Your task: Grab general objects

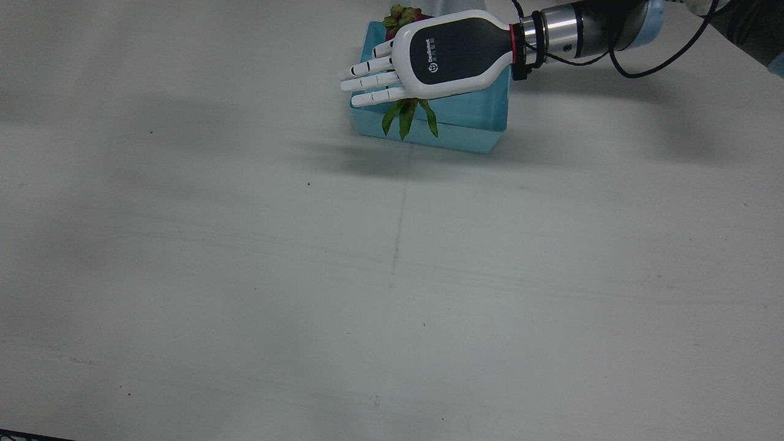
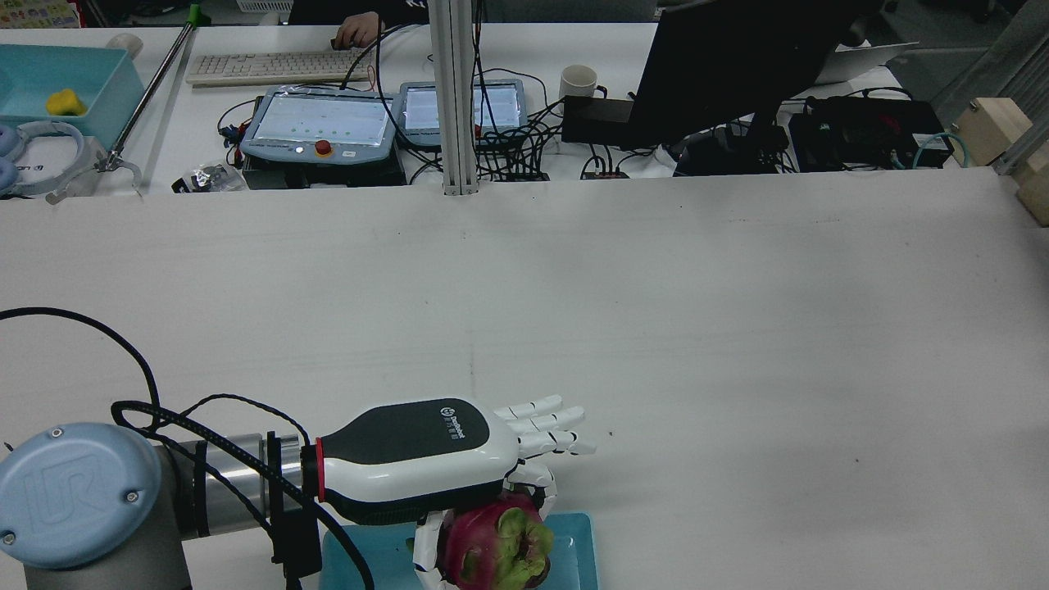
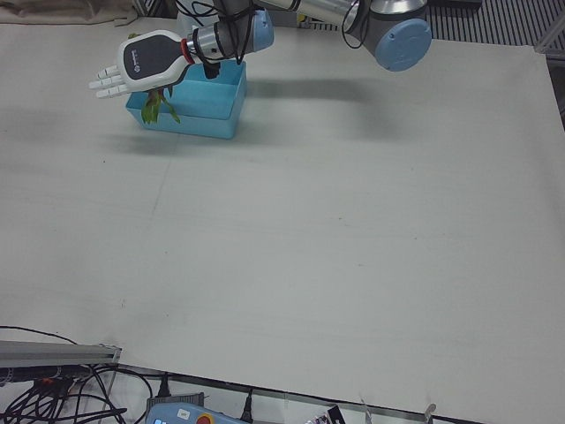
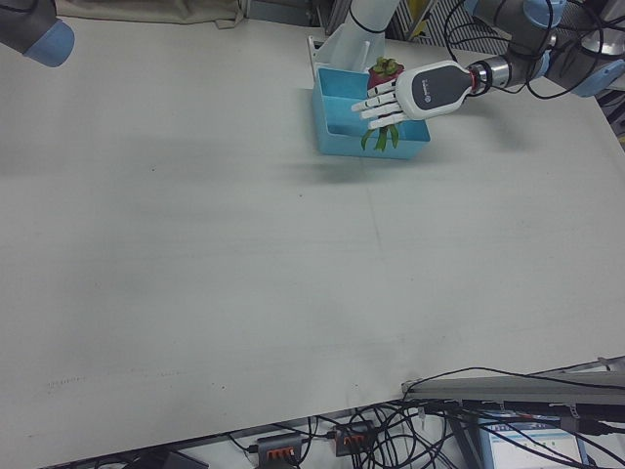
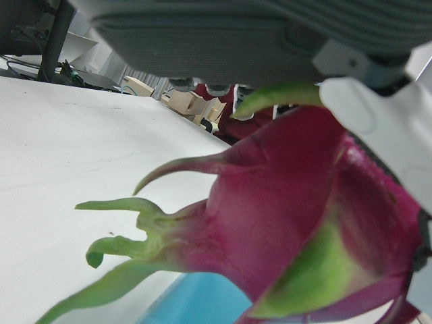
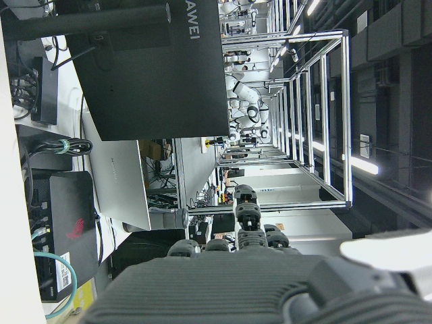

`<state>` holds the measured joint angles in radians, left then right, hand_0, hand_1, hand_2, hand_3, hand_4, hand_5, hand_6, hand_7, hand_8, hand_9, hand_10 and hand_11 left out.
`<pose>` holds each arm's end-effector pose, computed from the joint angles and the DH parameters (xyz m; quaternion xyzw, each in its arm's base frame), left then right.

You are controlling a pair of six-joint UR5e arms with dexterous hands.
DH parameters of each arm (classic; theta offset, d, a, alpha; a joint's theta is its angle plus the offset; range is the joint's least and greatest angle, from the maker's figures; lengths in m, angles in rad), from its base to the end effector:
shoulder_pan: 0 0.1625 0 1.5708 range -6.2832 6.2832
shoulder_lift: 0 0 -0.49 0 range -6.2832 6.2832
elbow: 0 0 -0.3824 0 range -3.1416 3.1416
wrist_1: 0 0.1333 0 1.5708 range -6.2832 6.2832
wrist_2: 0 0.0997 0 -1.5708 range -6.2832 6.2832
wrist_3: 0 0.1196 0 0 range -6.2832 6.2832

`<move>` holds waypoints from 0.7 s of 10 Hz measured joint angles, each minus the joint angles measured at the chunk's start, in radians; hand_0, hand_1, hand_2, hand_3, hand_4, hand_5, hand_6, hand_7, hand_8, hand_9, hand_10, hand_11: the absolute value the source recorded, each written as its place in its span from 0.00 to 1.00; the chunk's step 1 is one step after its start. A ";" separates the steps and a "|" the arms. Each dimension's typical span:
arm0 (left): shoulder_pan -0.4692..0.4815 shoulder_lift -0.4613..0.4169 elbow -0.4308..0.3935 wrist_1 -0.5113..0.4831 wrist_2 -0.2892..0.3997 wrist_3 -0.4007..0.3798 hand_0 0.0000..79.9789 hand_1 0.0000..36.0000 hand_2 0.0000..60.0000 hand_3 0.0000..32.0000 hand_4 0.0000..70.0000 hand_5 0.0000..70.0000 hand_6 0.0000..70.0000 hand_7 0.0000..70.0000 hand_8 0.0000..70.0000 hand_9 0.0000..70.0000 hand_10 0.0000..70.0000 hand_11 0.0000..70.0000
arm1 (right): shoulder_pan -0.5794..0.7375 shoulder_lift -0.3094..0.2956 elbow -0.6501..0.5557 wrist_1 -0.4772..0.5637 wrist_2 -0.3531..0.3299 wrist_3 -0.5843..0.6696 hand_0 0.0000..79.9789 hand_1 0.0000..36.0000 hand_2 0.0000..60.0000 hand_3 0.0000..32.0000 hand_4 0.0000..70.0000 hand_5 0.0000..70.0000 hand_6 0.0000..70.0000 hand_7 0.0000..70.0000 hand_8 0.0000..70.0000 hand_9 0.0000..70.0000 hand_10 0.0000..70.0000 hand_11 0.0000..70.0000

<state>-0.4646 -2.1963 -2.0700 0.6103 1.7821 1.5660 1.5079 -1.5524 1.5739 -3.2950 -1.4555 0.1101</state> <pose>0.4904 -0.3668 0.2440 0.1440 0.8484 -0.0280 0.5086 0.1156 -0.5042 0.7587 0.0137 0.6592 -0.7498 0.0557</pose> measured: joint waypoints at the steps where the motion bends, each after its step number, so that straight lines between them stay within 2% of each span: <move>1: 0.010 0.028 -0.017 -0.004 0.001 -0.001 0.68 0.81 0.70 0.00 0.40 0.53 0.00 0.20 0.00 0.02 0.00 0.00 | 0.000 0.000 0.000 0.000 0.000 0.000 0.00 0.00 0.00 0.00 0.00 0.00 0.00 0.00 0.00 0.00 0.00 0.00; 2: 0.021 0.055 -0.035 -0.007 0.001 -0.002 0.65 0.54 0.09 0.00 0.17 0.27 0.00 0.19 0.00 0.02 0.00 0.00 | 0.000 0.000 -0.001 0.000 0.000 0.000 0.00 0.00 0.00 0.00 0.00 0.00 0.00 0.00 0.00 0.00 0.00 0.00; 3: 0.030 0.085 -0.052 -0.013 0.001 -0.002 0.63 0.39 0.00 0.04 0.00 0.03 0.00 0.12 0.00 0.00 0.00 0.00 | -0.001 0.000 -0.001 0.000 0.000 0.000 0.00 0.00 0.00 0.00 0.00 0.00 0.00 0.00 0.00 0.00 0.00 0.00; 4: 0.036 0.112 -0.064 -0.022 0.001 -0.003 0.63 0.33 0.00 0.96 0.00 0.00 0.00 0.08 0.00 0.00 0.00 0.00 | -0.001 0.000 -0.001 0.000 0.000 0.000 0.00 0.00 0.00 0.00 0.00 0.00 0.00 0.00 0.00 0.00 0.00 0.00; 5: 0.038 0.131 -0.071 -0.029 0.001 -0.003 0.62 0.28 0.00 1.00 0.00 0.00 0.00 0.05 0.00 0.00 0.00 0.00 | -0.001 0.000 -0.001 0.000 0.000 0.000 0.00 0.00 0.00 0.00 0.00 0.00 0.00 0.00 0.00 0.00 0.00 0.00; 7: 0.039 0.166 -0.077 -0.049 0.000 -0.003 0.61 0.20 0.00 1.00 0.00 0.00 0.00 0.03 0.00 0.00 0.00 0.00 | -0.001 0.000 -0.002 0.000 0.000 0.001 0.00 0.00 0.00 0.00 0.00 0.00 0.00 0.00 0.00 0.00 0.00 0.00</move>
<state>-0.4253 -2.0300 -2.1473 0.5612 1.7826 1.5631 1.5067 -1.5524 1.5724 -3.2950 -1.4555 0.1114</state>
